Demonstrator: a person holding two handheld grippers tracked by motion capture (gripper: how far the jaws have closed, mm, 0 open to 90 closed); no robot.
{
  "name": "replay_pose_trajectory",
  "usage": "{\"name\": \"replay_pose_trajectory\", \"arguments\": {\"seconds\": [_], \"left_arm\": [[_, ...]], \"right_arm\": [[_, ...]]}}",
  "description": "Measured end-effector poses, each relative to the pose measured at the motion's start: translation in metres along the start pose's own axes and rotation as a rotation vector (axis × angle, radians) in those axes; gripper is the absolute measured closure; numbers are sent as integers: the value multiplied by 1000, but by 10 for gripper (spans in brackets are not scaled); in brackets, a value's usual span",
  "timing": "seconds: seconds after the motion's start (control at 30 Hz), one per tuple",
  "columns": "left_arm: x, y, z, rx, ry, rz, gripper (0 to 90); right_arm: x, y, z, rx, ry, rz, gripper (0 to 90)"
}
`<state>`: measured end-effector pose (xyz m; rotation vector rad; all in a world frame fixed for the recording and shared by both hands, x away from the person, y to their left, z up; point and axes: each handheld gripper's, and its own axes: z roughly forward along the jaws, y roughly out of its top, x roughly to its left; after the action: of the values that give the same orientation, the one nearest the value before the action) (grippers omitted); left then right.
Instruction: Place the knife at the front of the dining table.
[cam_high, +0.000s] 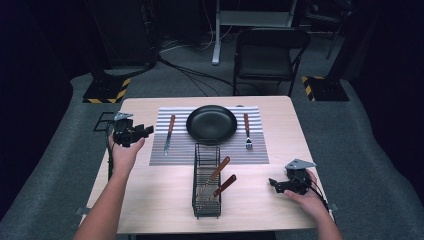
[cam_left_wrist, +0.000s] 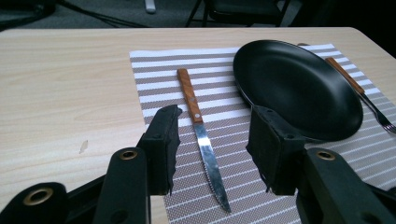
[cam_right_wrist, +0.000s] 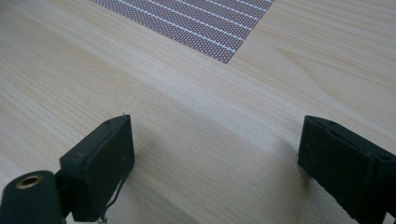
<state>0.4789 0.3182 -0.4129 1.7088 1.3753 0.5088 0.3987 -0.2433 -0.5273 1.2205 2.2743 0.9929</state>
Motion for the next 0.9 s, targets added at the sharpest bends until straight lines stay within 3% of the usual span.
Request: {"name": "replay_pose_trajectory", "arguments": {"seconds": [0.27, 0.5, 0.6, 0.73, 0.9], "left_arm": [[-9, -11, -18, 5, -20, 57, 513], [-14, -33, -25, 39, -44, 88, 500], [-13, -43, -27, 69, -30, 106, 500], [-3, -58, -29, 100, -8, 96, 492], [5, -72, -31, 124, -17, 87, 471]], "right_arm": [[0, 0, 0, 0, 0, 0, 98], [0, 0, 0, 0, 0, 0, 98], [0, 0, 0, 0, 0, 0, 98], [0, 0, 0, 0, 0, 0, 99], [0, 0, 0, 0, 0, 0, 99]]}}
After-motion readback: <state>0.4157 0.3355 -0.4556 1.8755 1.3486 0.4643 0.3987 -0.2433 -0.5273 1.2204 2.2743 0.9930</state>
